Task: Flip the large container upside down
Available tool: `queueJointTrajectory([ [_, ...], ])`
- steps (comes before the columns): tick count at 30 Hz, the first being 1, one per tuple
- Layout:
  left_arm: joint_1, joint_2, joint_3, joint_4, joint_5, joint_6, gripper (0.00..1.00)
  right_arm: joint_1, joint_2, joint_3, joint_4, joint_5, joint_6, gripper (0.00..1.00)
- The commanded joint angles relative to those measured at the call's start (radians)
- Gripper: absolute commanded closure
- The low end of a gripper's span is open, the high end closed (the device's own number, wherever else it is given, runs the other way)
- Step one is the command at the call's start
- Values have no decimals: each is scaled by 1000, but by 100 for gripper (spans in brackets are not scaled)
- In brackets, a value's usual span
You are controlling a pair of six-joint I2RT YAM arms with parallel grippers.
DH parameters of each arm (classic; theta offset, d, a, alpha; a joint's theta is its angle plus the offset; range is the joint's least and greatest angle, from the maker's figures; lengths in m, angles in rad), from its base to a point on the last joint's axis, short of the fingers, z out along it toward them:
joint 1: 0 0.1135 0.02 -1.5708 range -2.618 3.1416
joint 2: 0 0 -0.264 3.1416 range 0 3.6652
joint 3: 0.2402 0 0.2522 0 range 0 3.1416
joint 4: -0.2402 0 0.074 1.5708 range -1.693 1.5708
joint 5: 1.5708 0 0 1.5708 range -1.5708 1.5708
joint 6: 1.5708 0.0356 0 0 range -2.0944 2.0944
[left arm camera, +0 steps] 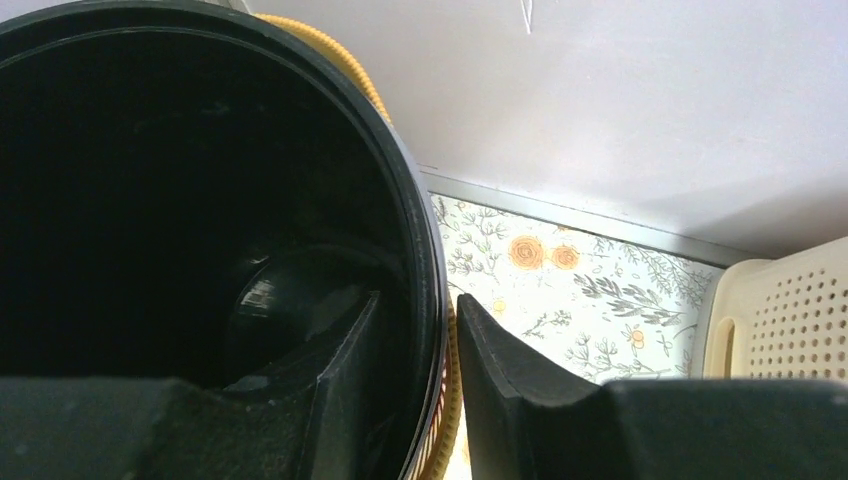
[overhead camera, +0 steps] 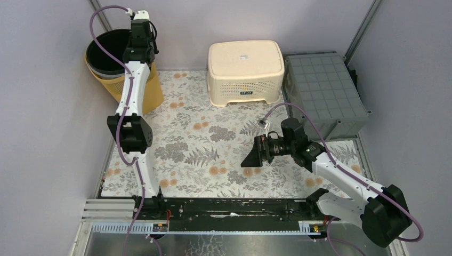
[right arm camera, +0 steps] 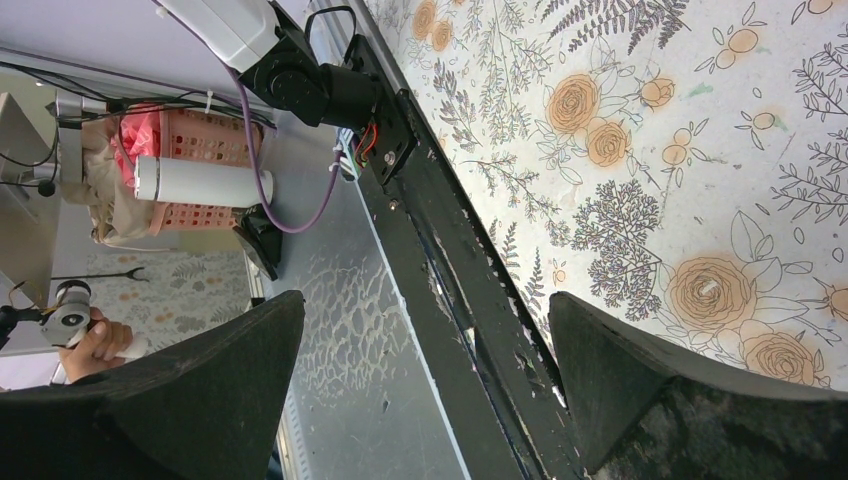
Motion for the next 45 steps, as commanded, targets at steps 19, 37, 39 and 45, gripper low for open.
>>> queueJointTrajectory([
  [19, -5, -154, -86, -251, 204, -144, 86, 8, -46, 4, 72, -22, 9, 1],
  [37, -9, -239, -53, -356, 417, -180, 82, 9, -78, 6, 73, -26, 21, 1],
  [39, -33, -276, -85, -362, 455, -200, 82, 8, -88, 8, 74, -31, 24, 1],
  [45, -130, -372, -166, -377, 443, -227, 79, 8, -101, 20, 46, -9, 33, 0],
])
